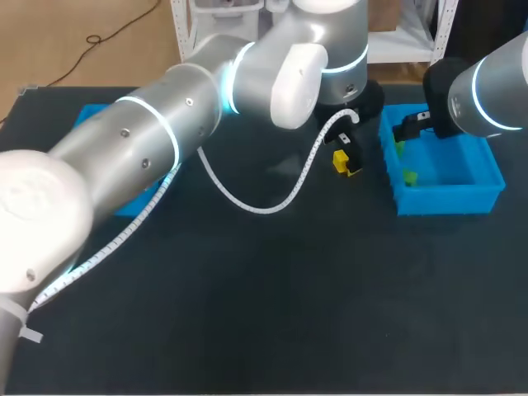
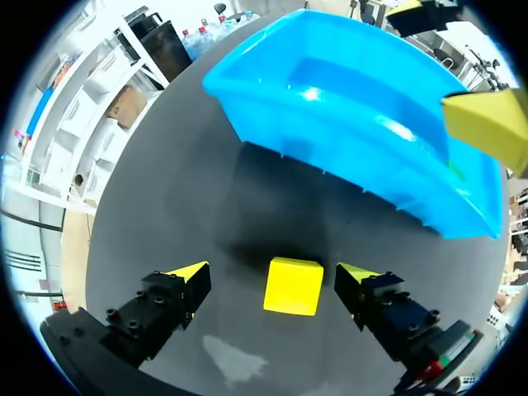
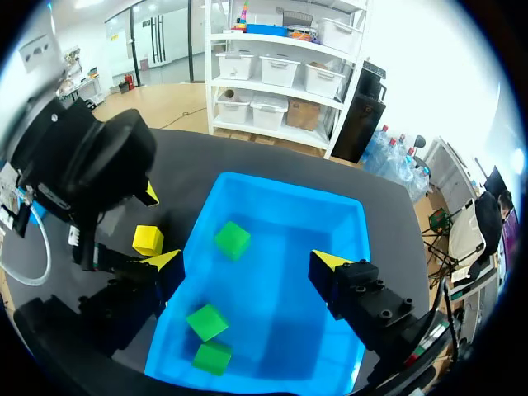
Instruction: Put the green cubes in the right bin and the yellow cubes in the left bin.
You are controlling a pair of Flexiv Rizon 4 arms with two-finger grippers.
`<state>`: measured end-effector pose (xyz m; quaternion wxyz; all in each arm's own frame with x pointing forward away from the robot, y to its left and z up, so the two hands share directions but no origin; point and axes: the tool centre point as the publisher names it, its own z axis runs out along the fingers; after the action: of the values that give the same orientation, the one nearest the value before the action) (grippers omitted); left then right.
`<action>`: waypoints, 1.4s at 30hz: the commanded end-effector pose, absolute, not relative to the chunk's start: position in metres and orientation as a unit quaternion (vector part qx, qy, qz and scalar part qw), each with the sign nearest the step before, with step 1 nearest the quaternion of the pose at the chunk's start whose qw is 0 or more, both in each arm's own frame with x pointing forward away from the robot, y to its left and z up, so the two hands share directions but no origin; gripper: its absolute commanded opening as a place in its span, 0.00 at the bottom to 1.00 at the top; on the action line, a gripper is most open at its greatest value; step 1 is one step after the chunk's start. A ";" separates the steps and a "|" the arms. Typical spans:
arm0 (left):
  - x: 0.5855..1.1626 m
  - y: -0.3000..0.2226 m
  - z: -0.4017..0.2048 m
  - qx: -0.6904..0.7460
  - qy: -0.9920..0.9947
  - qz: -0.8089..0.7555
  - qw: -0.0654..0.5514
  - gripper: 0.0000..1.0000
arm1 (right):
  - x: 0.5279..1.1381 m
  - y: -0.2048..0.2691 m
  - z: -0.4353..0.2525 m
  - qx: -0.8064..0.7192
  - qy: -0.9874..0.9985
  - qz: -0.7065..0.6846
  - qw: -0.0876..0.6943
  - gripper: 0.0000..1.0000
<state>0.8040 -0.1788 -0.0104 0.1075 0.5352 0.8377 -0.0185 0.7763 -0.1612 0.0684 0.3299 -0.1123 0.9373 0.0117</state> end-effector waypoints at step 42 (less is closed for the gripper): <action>0.760 0.211 0.129 0.150 0.968 0.092 0.179 0.00 | 0.776 -0.161 0.068 -0.112 0.937 0.011 0.332 1.00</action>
<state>0.8629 0.1409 0.1486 0.0929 0.1652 0.9726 0.1348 0.7763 -0.1612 0.0684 0.3299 -0.1123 0.9373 0.0117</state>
